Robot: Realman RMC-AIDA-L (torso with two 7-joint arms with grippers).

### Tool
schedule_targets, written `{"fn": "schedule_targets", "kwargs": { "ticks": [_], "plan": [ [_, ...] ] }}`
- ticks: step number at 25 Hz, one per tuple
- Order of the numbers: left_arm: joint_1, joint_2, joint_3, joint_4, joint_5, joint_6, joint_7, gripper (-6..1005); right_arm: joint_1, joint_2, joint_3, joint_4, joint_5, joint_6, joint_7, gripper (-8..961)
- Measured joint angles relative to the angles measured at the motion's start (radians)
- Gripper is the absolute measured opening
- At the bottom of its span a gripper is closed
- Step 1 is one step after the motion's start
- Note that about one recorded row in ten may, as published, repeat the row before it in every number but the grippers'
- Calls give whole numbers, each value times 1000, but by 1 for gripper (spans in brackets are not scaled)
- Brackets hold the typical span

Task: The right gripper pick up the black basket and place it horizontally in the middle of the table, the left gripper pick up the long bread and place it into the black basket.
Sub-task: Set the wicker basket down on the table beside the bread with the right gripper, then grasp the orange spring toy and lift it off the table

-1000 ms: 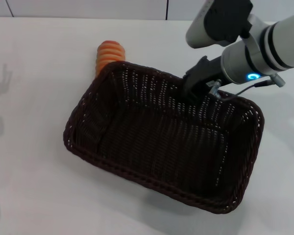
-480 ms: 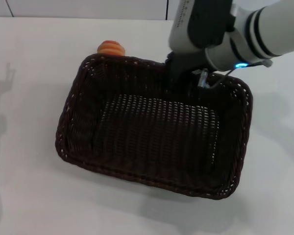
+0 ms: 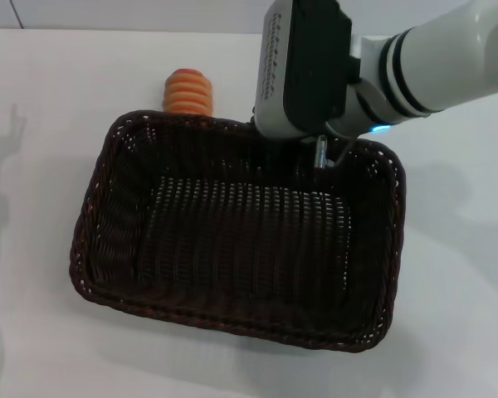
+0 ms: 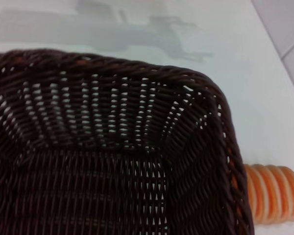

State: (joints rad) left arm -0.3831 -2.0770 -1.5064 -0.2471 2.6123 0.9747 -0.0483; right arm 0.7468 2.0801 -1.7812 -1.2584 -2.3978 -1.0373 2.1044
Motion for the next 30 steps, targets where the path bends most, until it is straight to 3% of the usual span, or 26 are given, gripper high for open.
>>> {"fn": "schedule_targets", "kwargs": {
  "ticks": [7, 12, 18, 23, 26, 30],
  "plan": [
    [-2, 0, -2, 2, 0, -1, -2, 851, -46, 3, -25, -24, 36, 56, -32, 211],
    [-3, 1, 1, 0, 0, -1, -2, 852, -162, 4, -77, -150, -4, 117, -42, 210],
    [-6, 2, 5, 0, 0, -1, -2, 852, -202, 4, -74, -190, -19, 128, -36, 387],
    [-7, 3, 6, 0, 0, -1, -2, 852, -239, 4, -63, -219, -18, 169, -13, 617],
    [-7, 3, 6, 0, 0, -1, -2, 852, -330, 4, -63, -273, -37, 327, 43, 686],
    [-7, 4, 6, 0, 1, 6, -2, 852, -527, 5, -73, -310, -13, 750, 105, 778]
  ]
}}
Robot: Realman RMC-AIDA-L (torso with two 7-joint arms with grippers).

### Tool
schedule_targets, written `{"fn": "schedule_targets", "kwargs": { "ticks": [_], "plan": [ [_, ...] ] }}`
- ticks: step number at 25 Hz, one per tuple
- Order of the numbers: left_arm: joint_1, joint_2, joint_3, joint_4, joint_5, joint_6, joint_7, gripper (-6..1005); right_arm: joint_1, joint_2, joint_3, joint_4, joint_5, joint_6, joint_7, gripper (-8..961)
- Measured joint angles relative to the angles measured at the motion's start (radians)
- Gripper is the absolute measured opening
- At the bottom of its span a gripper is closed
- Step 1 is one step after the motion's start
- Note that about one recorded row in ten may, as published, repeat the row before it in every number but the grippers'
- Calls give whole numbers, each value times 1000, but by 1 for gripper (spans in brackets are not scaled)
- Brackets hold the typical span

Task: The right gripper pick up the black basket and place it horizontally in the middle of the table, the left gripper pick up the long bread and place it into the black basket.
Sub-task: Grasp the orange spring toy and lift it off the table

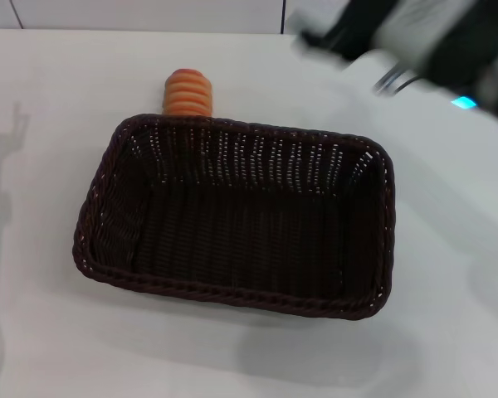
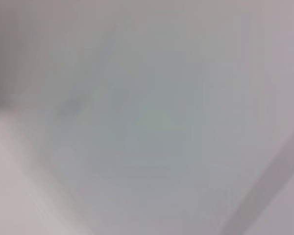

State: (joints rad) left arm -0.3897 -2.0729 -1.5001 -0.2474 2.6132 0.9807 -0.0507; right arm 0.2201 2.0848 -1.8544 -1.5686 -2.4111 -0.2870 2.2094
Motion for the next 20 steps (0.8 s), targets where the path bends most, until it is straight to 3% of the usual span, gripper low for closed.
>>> {"fn": "schedule_targets", "kwargs": {
  "ticks": [3, 4, 5, 10, 13, 19, 20],
  "plan": [
    [0, 4, 5, -20, 5, 3, 0, 852, -127, -2, -13, -4, 68, 245, 70, 810],
    [0, 5, 11, -29, 7, 3, 0, 852, -203, -2, -22, 7, 126, 372, 119, 815],
    [0, 6, 23, -43, 7, 3, 2, 852, -203, -2, -22, 7, 126, 372, 119, 820],
    [-1, 16, 91, -129, 17, -29, 3, 852, -380, -5, -92, 146, 175, 753, 325, 829],
    [5, 30, 115, -241, 75, -153, 4, 852, -418, -4, -104, 195, 183, 816, 376, 830],
    [45, 66, 109, -620, 211, -624, 3, 853, -476, -6, -114, 315, 280, 891, 429, 830],
    [45, 66, 109, -620, 211, -624, 3, 853, -476, -6, -114, 315, 280, 891, 429, 830]
  ]
}}
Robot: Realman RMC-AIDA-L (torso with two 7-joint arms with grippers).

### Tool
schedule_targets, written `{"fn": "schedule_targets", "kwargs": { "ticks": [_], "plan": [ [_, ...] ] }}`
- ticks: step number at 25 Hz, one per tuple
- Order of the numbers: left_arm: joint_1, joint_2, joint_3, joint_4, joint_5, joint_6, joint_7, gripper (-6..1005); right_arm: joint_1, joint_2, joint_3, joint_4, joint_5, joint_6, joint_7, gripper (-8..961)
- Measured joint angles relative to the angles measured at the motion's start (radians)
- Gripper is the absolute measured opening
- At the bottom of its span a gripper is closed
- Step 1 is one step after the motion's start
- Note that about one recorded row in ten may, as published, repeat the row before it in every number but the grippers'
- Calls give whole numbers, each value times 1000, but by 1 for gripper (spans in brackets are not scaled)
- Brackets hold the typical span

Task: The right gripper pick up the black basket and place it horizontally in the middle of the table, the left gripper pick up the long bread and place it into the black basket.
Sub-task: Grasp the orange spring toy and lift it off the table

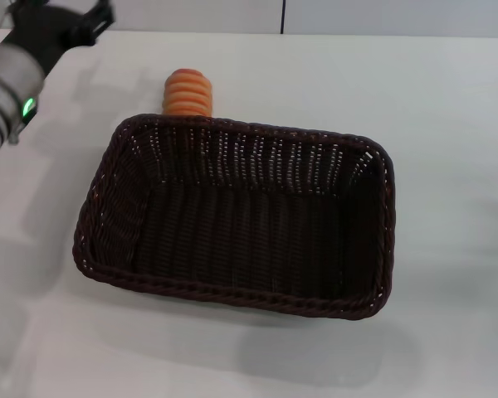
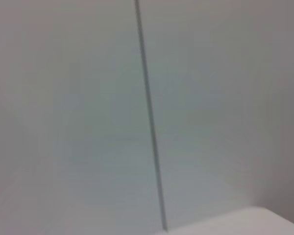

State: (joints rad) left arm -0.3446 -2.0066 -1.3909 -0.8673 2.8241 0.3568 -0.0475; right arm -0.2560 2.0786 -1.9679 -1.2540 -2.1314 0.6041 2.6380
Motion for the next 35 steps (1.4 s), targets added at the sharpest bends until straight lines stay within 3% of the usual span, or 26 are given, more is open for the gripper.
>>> {"fn": "schedule_targets", "kwargs": {
  "ticks": [1, 2, 3, 4, 5, 6, 7, 11, 14, 24, 35],
  "plan": [
    [0, 0, 0, 0, 0, 0, 0, 853, -5, 1, 1, 8, 5, 3, 0, 830],
    [-1, 15, -5, -144, 23, -221, 5, 853, -10, 2, 0, 16, 11, 11, 0, 830],
    [-1, 15, -5, -144, 23, -221, 5, 853, -14, 2, -1, 24, 20, 21, 0, 830],
    [-13, 24, -11, -224, 26, -380, 16, 853, -25, 2, -7, 36, 33, 53, 1, 830],
    [-13, 24, -11, -224, 26, -380, 16, 853, -25, 2, -7, 36, 33, 53, 1, 829],
    [-41, 27, -32, -315, 26, -597, 45, 853, -32, 2, -9, 40, 36, 69, 1, 829],
    [-86, -7, -91, -384, 21, -829, 114, 853, -41, 3, -10, 43, 40, 90, 1, 829],
    [-150, -62, -181, -404, 19, -1052, 223, 853, -63, 4, -25, 56, 71, 197, 1, 829],
    [-232, -62, -190, -341, 5, -1158, 235, 853, -78, 2, -43, 67, 94, 276, 1, 830],
    [-336, -62, -188, -189, -64, -1158, 247, 852, -71, 1, -59, 91, 94, 300, 0, 829],
    [-459, -64, -188, 55, -103, -1031, 248, 849, -76, 0, -64, 85, 94, 296, -3, 830]
  ]
}}
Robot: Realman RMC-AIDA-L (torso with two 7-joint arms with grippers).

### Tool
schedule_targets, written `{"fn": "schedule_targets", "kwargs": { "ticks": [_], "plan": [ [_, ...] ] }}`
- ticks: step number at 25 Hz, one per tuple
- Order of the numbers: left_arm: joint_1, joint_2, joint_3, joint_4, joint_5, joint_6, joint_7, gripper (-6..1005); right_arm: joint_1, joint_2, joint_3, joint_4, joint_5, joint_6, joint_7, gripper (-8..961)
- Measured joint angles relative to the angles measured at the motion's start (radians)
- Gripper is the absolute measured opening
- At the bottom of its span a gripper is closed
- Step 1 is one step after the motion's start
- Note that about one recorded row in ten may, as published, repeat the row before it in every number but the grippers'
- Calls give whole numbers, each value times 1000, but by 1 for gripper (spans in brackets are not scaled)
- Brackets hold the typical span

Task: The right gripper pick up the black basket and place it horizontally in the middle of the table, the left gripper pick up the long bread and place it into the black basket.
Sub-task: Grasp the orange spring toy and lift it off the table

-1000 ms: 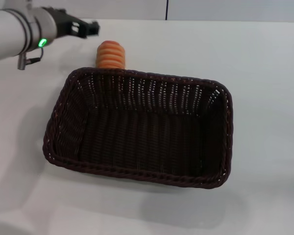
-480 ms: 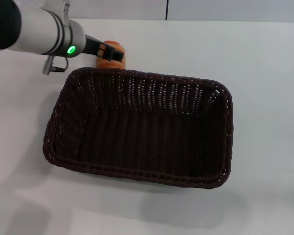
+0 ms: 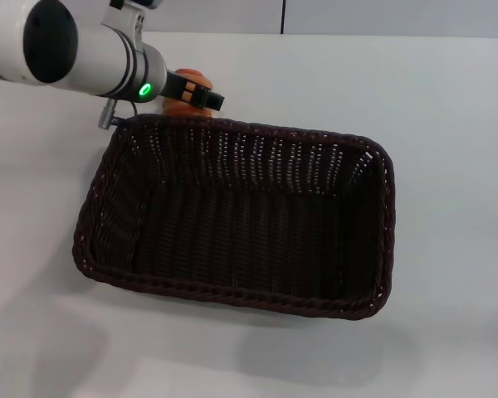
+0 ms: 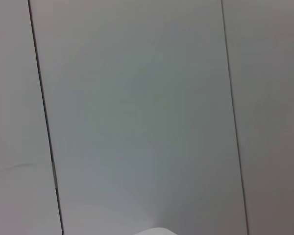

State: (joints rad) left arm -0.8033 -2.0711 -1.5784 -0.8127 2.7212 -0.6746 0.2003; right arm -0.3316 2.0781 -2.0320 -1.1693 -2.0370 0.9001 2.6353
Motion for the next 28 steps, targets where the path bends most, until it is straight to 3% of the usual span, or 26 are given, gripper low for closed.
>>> {"fn": "schedule_targets", "kwargs": {
  "ticks": [1, 4, 7, 14, 21, 28],
  "plan": [
    [-38, 2, -4, 72, -19, 30, 0, 849, -1, 0, -1, -2, -1, 0, -1, 830],
    [-78, 2, -5, 143, -26, 49, 0, 848, -7, -1, -3, -9, -5, 3, -1, 830],
    [-83, 0, -2, 169, -30, 84, -2, 848, -9, -1, -5, -9, -6, 4, -2, 830],
    [-78, 0, -8, 191, -32, 115, -11, 846, -9, -1, -8, -16, -12, 1, -3, 829],
    [-87, 2, -10, 233, -27, 119, -34, 783, -7, -2, -9, -19, -13, 0, -4, 829],
    [-42, 4, 11, 145, -22, 101, -16, 721, -5, -3, -17, -24, -14, -1, -5, 828]
  ]
}}
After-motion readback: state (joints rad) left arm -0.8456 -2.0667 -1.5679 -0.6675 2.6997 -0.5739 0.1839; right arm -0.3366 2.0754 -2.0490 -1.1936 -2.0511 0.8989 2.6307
